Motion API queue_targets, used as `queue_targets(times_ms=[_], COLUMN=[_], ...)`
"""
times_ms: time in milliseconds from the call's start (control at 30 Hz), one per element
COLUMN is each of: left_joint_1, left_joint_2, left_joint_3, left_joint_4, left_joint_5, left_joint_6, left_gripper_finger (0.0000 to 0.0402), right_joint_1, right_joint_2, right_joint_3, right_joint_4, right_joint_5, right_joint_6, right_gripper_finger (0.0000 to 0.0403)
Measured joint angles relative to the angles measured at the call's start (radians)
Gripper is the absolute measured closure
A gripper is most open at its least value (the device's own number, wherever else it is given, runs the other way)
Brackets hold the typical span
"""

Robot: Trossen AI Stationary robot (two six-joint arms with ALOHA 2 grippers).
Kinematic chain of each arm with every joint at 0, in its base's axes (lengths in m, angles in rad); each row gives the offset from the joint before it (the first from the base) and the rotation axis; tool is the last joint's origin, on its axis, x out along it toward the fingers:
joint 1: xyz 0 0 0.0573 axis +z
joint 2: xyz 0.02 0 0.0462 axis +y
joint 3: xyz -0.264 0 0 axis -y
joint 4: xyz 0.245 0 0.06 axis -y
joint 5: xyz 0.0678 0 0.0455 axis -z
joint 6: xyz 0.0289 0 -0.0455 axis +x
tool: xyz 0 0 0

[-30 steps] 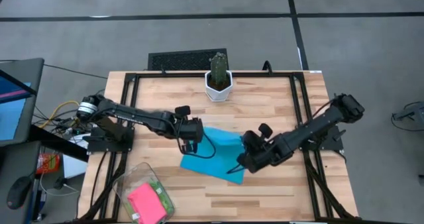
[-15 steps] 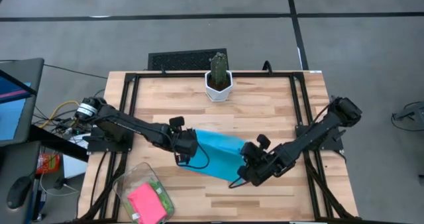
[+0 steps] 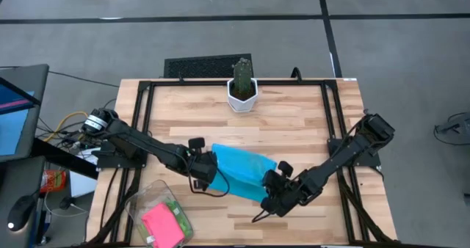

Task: Fold microfiber towels
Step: Fold the blue microfiber towel

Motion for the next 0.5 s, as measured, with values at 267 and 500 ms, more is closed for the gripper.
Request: queue_targets(times_ms=[267, 500], left_joint_1=[-0.024, -0.040], left_joint_2=[0.000, 0.000], left_joint_3=[-0.038, -0.038], left_joint_4=[0.067, 0.109], left_joint_5=[0.033, 0.141], left_joint_6=[0.018, 0.069], left_gripper_finger=[0.0394, 0.0327], right_joint_1=[0.013, 0.011], right_joint_2=[0.000, 0.000], right_joint_3=[0.000, 0.000], right_joint_4=[0.017, 0.020], right_joint_5=[-0.067, -0.096], right_joint_6=[-0.043, -0.035], right_gripper_finger=[0.0300, 0.0218])
